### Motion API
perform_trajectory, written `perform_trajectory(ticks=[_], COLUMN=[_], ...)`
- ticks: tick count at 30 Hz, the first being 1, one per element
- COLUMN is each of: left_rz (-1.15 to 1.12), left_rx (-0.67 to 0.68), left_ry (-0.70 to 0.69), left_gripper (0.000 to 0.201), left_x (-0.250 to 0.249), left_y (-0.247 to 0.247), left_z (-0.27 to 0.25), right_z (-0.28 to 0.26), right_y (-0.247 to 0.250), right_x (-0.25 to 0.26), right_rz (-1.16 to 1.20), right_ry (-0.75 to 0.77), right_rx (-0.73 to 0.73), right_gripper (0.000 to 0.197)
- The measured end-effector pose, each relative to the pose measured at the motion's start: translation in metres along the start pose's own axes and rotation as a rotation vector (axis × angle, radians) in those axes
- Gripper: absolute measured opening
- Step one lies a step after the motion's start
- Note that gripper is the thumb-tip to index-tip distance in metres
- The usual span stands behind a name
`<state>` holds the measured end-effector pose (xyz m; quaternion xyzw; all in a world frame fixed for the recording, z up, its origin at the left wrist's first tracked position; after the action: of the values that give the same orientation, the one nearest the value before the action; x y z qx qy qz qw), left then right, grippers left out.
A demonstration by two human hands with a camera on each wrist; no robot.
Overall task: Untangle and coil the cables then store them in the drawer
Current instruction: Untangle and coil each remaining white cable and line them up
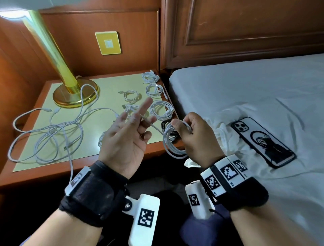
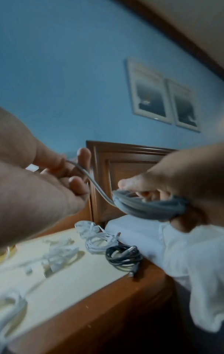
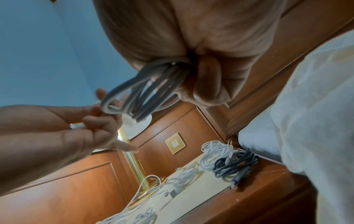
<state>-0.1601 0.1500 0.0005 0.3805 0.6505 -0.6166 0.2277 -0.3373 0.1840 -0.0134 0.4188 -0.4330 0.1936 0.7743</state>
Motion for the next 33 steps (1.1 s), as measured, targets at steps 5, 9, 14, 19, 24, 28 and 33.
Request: perform_trajectory(ticks=[5, 9, 14, 19, 24, 28, 33], left_rz=[0.152, 0.636, 0.942, 0.933, 1.025, 1.047, 1.213], left_rx=[0.159, 0.164, 0.265, 0.257, 0.159, 0.041, -0.185], left_ry=[0.086, -0.094, -0.255, -0.157, -0.152, -0.262, -0.402], left_gripper=[0.026, 0.025, 0.016, 0.043, 0.050, 0.049, 0.041], left_x=[-0.005, 0.000, 0.003, -0.002, 0.001, 0.007, 0.018], left_y=[-0.005, 0.001, 0.000, 0.002, 0.000, -0.005, -0.006], left_z=[-0.002, -0.001, -0.004, -0.003, -0.003, -0.006, -0.005], right_z=[0.002, 0.013, 0.012, 0.006, -0.001, -0.006, -0.009], right_y=[0.007, 0.009, 0.008, 0.009, 0.005, 0.001, -0.002], right_x=[-0.004, -0.017, -0.016, -0.004, 0.004, 0.009, 0.010], right_rz=[0.007, 0.206, 0.289, 0.144, 0.206, 0.217, 0.247], right_ry=[-0.070, -0.262, -0.258, -0.019, -0.023, 0.006, 0.057], right_rx=[-0.010, -0.059, -0.031, -0.073, -0.045, -0.020, -0.032], right_gripper=[0.039, 0.044, 0.039, 0.044, 0.052, 0.051, 0.048])
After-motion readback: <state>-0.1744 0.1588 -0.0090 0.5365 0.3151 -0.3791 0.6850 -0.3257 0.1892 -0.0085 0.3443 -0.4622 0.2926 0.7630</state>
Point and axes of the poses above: each hand's wrist, its own z-axis towards the middle knuckle, its own y-axis out of the back of the hand, x = y × z, the point moved 1 cm from there along z, towards the middle knuckle, and after that the axes turned 14 degrees about -x, right-handed, at the moved point
